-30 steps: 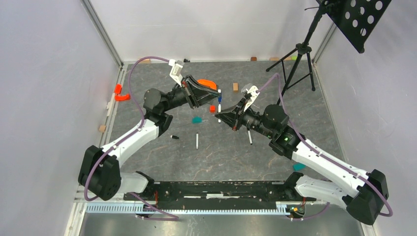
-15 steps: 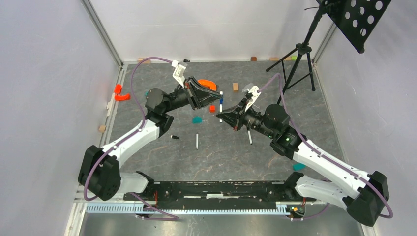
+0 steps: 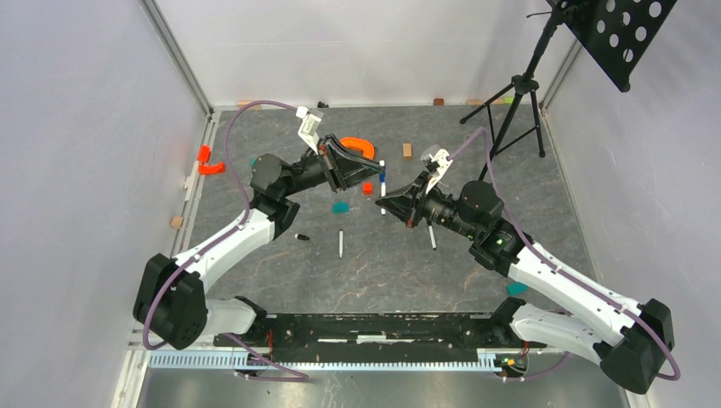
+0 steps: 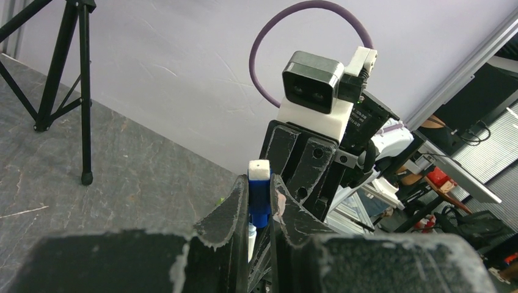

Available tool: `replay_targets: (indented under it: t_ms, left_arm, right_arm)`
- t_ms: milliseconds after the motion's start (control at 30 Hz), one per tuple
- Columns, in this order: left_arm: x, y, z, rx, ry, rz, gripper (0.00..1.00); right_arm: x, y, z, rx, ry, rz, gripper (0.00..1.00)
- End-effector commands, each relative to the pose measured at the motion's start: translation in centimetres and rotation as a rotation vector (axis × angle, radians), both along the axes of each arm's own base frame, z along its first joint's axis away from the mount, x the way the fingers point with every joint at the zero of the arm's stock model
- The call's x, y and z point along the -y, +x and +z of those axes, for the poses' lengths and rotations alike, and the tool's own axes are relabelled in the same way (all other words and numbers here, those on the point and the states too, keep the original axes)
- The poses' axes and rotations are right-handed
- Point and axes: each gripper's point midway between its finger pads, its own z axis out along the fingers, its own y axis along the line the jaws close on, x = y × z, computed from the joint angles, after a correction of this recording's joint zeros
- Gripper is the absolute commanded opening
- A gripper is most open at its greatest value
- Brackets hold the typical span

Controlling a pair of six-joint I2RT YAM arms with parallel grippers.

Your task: Insert the pens into the pen caps

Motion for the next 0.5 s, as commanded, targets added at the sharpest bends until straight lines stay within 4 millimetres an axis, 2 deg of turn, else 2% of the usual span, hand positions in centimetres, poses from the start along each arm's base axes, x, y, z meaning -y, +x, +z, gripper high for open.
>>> replay_targets:
  t_ms: [0,467]
  left_arm:
    - [-0.52,-0.24,1.2,0.068,-0.028,0.041,0.02]
    - [-0.68,0.15,1.01,0.067,-0.024,0.071,0.02]
  right_arm:
    - [-0.39,-0.74,0.24,0.006,0.014,0.046,0.0]
    - [-0.67,-0.77,0.18,0.003,0.019,0.059,0.0]
